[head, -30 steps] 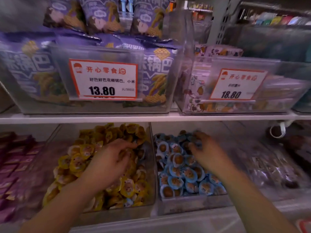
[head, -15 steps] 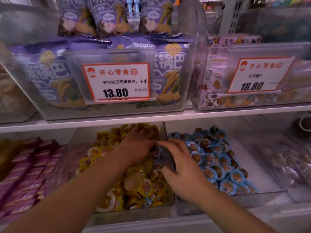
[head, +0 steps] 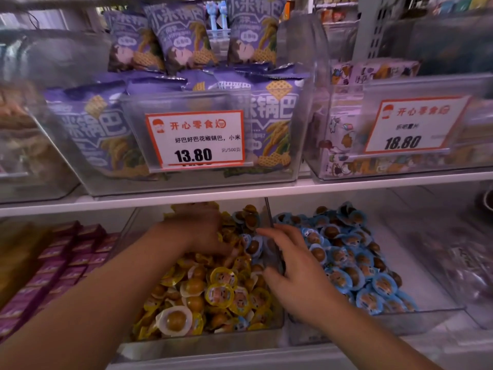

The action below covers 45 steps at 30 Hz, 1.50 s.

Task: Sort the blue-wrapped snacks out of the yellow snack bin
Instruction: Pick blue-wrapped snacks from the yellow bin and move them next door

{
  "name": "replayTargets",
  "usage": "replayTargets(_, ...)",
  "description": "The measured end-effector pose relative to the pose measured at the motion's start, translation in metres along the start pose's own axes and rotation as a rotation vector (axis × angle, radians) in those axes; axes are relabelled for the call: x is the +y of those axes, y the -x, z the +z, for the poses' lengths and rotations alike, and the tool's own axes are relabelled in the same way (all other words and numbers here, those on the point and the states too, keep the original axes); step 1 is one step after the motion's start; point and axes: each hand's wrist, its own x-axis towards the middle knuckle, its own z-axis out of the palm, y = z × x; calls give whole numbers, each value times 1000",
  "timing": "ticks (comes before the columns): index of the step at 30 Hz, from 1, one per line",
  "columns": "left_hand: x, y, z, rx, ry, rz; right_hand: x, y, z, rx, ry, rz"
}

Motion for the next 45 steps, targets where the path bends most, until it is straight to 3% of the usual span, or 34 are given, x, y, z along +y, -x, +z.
replayTargets(3,30,-16,5,178,220,71,3,0,1,-2,-2,-3)
replayTargets(6,55,-37,26,-4,386,-18,4,-1,2,-11,-6,-3)
replayTargets(9,60,-50,47,-27,259,-60,4,-2,1,-35,2,18)
replayTargets(12,57,-59,52,-4,202,26,4,-3,0,-42,-2,24)
replayTargets(17,49,-61,43,-38,325,50,3,-4,1,-43,-23,34)
replayTargets(20,52,-65,39,-112,283,85,2,-2,0,-32,-22,9)
replayTargets(24,65,-70,54,-51,206,114,2,-2,1,-27,-24,30)
replayTargets(29,67,-70,61,89,227,25,2,-2,2,-29,-33,37)
replayTargets(35,42,-36,19,119,869,32,0,-1,-1,-25,-22,20)
replayTargets(41,14,25,-6,178,1245,-100,-4,0,-3,7,-6,18)
replayTargets(45,11,75,1,296,1478,-157,-27,7,-3,246,115,-161)
